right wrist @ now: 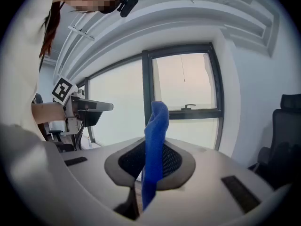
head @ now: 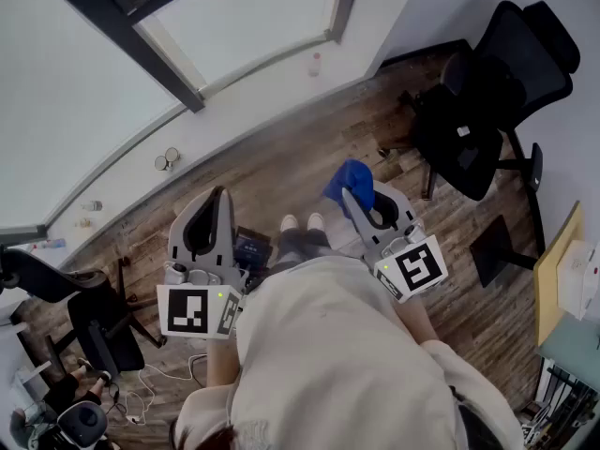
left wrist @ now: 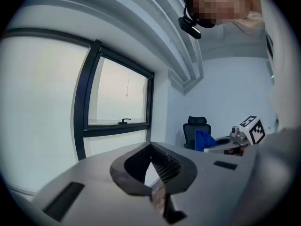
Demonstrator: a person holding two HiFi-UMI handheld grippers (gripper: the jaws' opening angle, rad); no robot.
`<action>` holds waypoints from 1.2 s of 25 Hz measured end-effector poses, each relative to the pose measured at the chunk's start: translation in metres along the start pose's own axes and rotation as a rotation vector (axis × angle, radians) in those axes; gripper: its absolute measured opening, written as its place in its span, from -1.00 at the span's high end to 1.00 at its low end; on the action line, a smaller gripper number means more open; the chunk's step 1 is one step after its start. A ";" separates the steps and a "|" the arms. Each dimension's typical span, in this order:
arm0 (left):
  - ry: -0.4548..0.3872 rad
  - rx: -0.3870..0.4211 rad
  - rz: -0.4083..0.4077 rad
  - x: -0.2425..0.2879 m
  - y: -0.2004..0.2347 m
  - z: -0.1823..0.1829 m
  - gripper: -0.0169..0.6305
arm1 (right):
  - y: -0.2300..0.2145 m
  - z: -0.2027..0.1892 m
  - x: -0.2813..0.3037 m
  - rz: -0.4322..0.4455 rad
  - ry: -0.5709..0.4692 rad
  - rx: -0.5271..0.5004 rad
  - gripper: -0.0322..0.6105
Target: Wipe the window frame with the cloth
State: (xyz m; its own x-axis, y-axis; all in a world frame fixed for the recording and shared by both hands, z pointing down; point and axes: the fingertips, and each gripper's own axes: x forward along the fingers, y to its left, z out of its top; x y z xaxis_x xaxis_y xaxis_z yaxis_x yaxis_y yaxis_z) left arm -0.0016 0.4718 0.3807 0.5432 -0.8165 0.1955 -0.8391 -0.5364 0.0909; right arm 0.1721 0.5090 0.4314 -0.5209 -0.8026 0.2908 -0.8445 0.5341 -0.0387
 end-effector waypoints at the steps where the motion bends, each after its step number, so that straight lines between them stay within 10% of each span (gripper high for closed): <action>1: 0.004 0.016 0.002 -0.001 -0.002 0.000 0.92 | -0.001 -0.001 -0.002 -0.001 0.002 -0.002 0.76; 21: 0.142 0.019 0.042 0.021 -0.048 -0.047 0.92 | -0.028 -0.024 0.010 0.123 0.036 0.017 0.76; 30: 0.133 -0.015 0.047 0.081 0.014 -0.029 0.92 | -0.047 0.010 0.108 0.189 0.041 -0.030 0.76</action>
State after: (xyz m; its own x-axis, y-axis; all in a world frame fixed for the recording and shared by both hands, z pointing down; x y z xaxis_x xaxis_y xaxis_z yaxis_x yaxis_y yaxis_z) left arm 0.0295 0.4042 0.4260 0.4952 -0.8047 0.3275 -0.8644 -0.4942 0.0926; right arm 0.1548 0.3947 0.4549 -0.6640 -0.6757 0.3202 -0.7276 0.6826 -0.0684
